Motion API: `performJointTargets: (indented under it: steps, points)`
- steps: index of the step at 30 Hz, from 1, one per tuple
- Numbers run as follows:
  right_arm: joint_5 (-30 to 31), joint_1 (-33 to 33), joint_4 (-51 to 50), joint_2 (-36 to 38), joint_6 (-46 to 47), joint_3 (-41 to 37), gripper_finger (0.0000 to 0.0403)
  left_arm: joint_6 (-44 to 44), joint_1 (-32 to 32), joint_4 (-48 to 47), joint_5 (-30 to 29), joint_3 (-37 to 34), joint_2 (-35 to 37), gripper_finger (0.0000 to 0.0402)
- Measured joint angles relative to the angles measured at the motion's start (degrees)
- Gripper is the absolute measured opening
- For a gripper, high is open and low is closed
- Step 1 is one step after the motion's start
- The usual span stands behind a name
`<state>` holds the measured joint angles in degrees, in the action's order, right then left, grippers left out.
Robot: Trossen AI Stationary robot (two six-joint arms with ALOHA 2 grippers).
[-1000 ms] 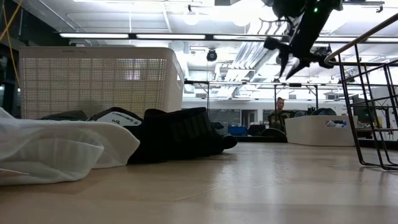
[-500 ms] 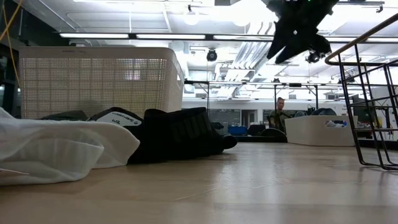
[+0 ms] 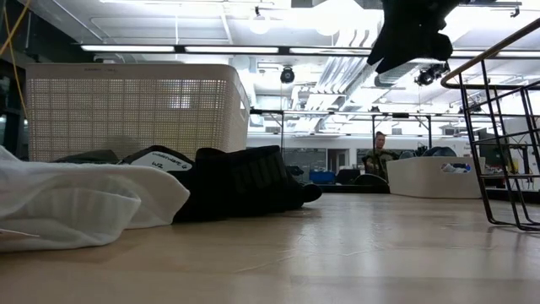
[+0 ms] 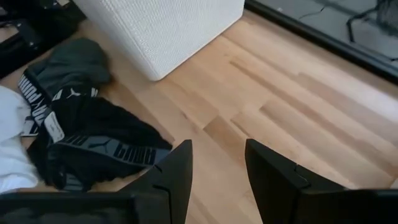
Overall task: Pick & Place Cloths
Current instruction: Put the gray underwear into the wire basket
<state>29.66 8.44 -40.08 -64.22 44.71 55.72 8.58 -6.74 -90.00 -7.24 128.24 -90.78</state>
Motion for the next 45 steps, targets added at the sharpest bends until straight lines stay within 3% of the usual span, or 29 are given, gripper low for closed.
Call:
performJointTargets:
  steps: [9,23,32,37,45]
  points:
    - [2.80,3.62,-0.84,0.30,-1.53,0.00,0.0139,6.45,5.16,-0.02,0.30,-14.79,-0.04,0.0271]
    - [2.82,6.49,-1.83,0.30,-2.78,0.00,0.0139,26.47,21.67,0.12,0.24,-30.62,0.18,0.0271]
    - [2.80,8.09,-2.41,0.30,-2.98,0.00,0.0139,37.72,29.22,8.04,-5.88,-40.03,4.68,0.0271]
    - [2.80,9.37,-3.07,0.30,-2.97,0.02,0.0139,48.89,32.50,12.43,-9.54,-49.46,11.10,0.0271]
    - [2.78,11.13,-3.09,0.30,-2.55,0.02,0.0139,74.52,34.23,13.57,-10.71,-65.45,20.20,0.0271]
